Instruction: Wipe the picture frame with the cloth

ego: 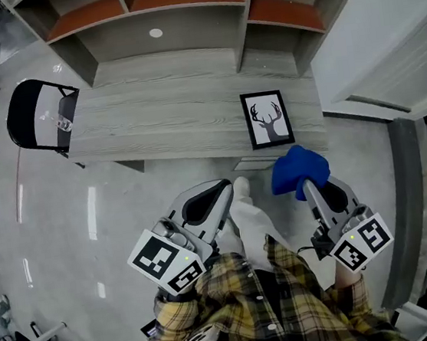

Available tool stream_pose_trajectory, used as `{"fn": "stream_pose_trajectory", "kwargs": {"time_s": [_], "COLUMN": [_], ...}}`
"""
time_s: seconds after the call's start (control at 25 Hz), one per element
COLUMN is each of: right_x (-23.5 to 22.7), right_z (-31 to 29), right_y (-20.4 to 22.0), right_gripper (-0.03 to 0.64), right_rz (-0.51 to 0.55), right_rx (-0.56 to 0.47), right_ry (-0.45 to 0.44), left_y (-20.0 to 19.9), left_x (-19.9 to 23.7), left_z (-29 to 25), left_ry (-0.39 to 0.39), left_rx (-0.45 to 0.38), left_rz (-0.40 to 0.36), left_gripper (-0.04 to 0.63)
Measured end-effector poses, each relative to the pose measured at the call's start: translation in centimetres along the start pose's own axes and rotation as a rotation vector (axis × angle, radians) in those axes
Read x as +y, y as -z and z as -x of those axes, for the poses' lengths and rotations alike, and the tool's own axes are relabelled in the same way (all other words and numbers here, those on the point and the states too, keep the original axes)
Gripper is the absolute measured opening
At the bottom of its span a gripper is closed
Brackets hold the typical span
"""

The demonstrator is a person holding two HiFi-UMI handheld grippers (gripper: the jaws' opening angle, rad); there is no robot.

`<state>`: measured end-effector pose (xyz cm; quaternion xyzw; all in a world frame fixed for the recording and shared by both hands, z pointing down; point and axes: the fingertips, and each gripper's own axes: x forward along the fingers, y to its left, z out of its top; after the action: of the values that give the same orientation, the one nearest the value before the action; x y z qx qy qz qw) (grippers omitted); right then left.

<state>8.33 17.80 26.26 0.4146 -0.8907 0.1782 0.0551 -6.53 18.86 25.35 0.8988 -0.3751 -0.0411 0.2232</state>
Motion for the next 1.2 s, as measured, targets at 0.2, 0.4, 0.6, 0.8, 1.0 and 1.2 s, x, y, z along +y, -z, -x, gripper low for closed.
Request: {"fn": "stream_pose_trajectory", "kwargs": {"time_s": [0.2,0.4,0.6,0.8,1.0,1.2], "right_x": [-3.4,-7.0,-11.2,-13.8,-14.8,-15.3], "right_z": [-3.9,-8.3,-11.7,-13.6,-15.1,-16.8], "right_y": [-1.8,-4.7,-8.0,-9.5,-9.5,-9.5], "right_gripper": [0.048,0.048,0.048,0.048,0.048,0.048], "right_rz": [-0.012,-0.016,-0.007,0.004,-0.004,-0.034], "right_rx": [-0.016,-0.043,-0.063,-0.056,-0.029,-0.021], "right_ry": [-0.006,-0.017,-0.016,-0.013,0.002,0.058], "left_y": [-1.6,-4.7,-7.4,-8.4,-8.5,-8.5], "left_x": [2.8,6.0,8.3,9.9,11.5,13.9], "left_z": [-3.4,-8.4,-13.8,-17.0,-19.4,-21.5], "left_ry": [-0.006,0.010,0.032,0.045,0.075,0.125], "left_rx": [0.015,0.020,0.029,0.044,0.089,0.160], "left_rz": [-0.011,-0.039,-0.056,-0.051,-0.051,-0.055], "left_gripper": [0.006,0.006,0.006,0.006,0.006,0.006]}}
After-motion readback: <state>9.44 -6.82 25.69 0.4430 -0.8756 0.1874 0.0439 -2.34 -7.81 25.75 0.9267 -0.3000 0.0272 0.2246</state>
